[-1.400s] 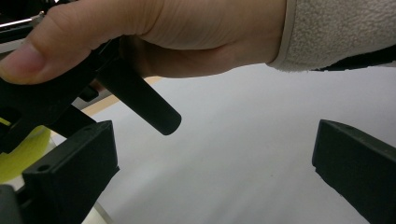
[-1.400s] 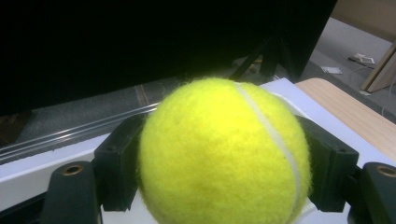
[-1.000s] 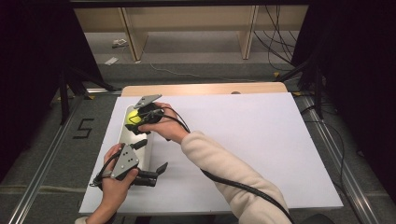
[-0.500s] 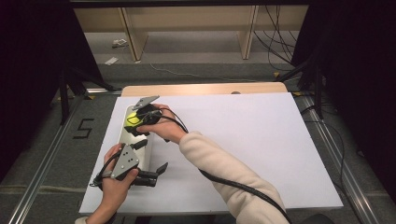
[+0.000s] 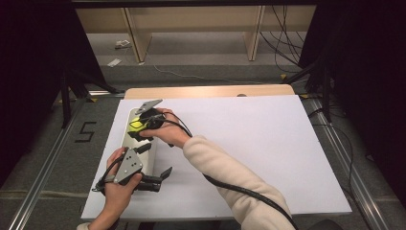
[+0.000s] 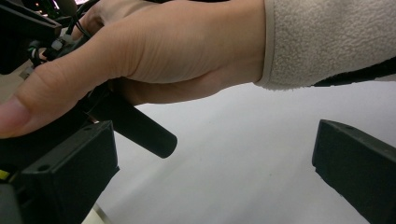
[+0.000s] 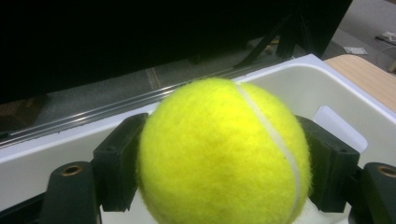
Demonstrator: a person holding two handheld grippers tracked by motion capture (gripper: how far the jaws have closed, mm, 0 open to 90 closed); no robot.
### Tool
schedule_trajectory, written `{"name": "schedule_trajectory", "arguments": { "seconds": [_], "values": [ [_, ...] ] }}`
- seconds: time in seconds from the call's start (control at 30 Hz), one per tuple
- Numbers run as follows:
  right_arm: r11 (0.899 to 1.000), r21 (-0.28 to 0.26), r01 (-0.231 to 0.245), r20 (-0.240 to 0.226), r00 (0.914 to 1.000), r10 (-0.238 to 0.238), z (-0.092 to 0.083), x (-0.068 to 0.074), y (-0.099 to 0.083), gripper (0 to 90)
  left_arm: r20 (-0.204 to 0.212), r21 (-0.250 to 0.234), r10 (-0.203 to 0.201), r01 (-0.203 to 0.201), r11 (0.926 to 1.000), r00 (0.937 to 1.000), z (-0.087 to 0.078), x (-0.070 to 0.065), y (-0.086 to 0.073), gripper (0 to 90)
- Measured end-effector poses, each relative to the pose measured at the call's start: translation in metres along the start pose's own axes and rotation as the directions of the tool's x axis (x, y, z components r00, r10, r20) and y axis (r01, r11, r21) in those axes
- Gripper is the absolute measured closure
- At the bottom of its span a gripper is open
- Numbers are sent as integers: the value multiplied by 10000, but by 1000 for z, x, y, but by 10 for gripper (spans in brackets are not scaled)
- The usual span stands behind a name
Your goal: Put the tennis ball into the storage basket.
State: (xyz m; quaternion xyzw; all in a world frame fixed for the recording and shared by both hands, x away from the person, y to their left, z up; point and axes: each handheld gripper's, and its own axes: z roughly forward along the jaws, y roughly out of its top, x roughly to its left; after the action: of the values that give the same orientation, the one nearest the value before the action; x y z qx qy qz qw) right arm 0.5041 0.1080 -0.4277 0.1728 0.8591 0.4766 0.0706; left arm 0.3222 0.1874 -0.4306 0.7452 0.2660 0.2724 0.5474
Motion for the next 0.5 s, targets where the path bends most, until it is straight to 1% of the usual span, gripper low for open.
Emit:
{"name": "schedule_trajectory", "arguments": {
  "seconds": [0.2, 0.5],
  "values": [
    [9999, 117, -37, -10, 10000, 37, 1, 0, -2, 260, 0, -2, -2, 2, 10000, 10000, 0, 0, 0, 0],
    [9999, 141, -57, 20, 10000, 57, 3, 1, -3, 259, 4, -2, -7, 7, 10000, 10000, 0, 0, 0, 0]
  ]
}}
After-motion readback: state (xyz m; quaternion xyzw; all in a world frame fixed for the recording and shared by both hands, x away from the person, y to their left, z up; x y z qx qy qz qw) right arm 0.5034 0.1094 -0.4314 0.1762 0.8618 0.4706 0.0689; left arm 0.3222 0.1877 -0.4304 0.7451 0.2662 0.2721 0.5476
